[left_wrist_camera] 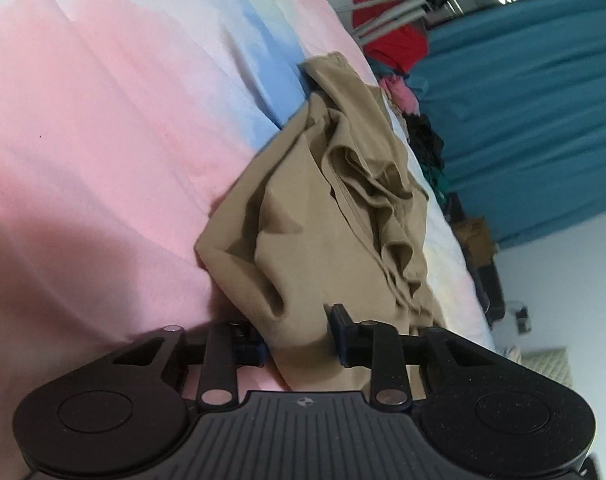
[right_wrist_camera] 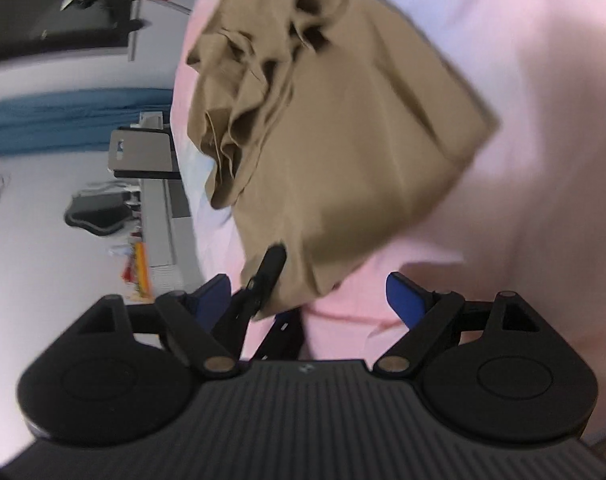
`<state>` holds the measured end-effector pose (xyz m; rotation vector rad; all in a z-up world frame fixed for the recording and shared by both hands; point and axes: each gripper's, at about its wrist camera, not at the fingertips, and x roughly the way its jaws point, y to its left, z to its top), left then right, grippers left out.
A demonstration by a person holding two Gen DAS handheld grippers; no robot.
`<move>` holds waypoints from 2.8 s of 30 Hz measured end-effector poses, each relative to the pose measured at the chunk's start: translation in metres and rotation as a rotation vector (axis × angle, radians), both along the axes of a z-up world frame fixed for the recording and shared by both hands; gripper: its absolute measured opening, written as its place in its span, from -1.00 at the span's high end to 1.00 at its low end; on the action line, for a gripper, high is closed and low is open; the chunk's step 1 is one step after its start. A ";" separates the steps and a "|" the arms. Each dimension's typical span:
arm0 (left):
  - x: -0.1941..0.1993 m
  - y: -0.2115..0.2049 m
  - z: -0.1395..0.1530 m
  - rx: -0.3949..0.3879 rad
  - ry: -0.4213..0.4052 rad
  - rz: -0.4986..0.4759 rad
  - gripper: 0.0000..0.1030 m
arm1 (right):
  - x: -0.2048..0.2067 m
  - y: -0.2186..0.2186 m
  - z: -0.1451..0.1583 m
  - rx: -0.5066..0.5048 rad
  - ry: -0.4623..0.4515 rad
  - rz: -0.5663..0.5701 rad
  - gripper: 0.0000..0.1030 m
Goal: Fold clothes
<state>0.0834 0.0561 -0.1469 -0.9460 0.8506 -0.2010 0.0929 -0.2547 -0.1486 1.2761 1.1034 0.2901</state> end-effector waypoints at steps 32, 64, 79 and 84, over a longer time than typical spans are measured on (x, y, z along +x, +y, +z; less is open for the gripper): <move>-0.107 0.002 0.146 0.001 -0.368 -0.046 0.85 | -0.095 -0.040 0.130 -0.212 -0.395 -0.313 0.82; 0.085 -0.011 0.052 0.321 -0.223 -0.021 0.82 | 0.093 -0.022 0.019 -0.341 -0.267 -0.176 0.77; 0.088 -0.029 0.054 0.428 -0.279 -0.121 0.02 | 0.093 -0.009 0.032 -0.471 -0.385 -0.084 0.30; 0.067 -0.047 0.067 0.545 -0.351 -0.190 -0.33 | 0.068 0.014 0.061 -0.586 -0.563 -0.038 -0.53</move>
